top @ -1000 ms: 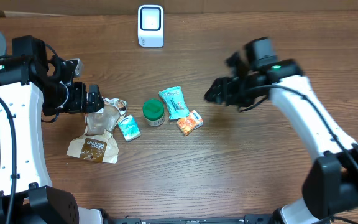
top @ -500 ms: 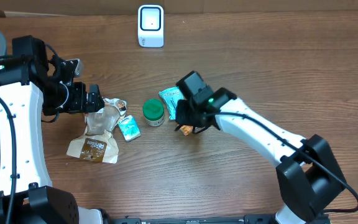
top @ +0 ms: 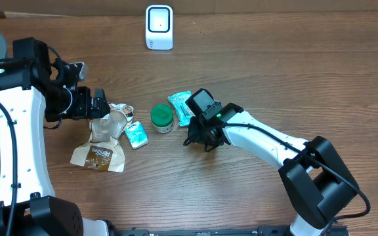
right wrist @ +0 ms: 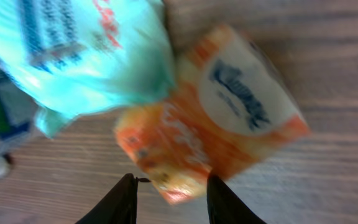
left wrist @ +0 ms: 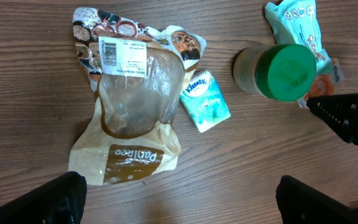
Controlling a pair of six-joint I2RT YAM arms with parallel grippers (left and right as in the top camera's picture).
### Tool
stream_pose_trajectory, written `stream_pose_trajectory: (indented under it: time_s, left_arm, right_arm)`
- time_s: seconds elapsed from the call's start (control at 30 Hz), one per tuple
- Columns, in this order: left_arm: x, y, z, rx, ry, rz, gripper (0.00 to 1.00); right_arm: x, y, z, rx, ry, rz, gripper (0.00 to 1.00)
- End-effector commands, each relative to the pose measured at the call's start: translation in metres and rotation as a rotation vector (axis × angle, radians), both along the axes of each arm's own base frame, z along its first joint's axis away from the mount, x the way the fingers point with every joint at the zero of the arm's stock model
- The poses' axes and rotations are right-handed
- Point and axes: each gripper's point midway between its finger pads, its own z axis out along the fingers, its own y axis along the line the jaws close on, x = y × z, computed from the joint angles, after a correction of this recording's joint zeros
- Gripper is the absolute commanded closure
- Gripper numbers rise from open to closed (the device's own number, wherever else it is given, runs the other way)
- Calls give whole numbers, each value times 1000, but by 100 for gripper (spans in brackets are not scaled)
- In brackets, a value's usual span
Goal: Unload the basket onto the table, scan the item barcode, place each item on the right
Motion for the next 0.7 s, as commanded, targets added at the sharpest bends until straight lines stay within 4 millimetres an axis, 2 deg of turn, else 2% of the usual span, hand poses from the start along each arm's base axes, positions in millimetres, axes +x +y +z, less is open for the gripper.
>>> stream_pose_trajectory:
  time_s: [0.0,0.1,0.27,0.37,0.5,0.67]
  left_arm:
    - [1,-1,-1,-7,-5,-25,0]
    - [1,-1,-1,-7,-5,-25,0]
    - [1,-1,-1,-7,-5,-25,0]
    - [1,-1,-1,-7,-5,-25,0]
    - [1,-1,-1,-7,-5,-25,0]
    - [1,-1,-1,-7,-5,-25,0]
  right_arm:
    - [0,-13,-2,-34,20,16,66]
    - [10,-31,6,-66,26,50,66]
    - [35,-61,28,-74,19,103,53]
    - [48,-57,36,44,-9,188,47]
    - [64,-54,44,154,-81,302,45]
    - [62,-37,34,228,-107,473,45]
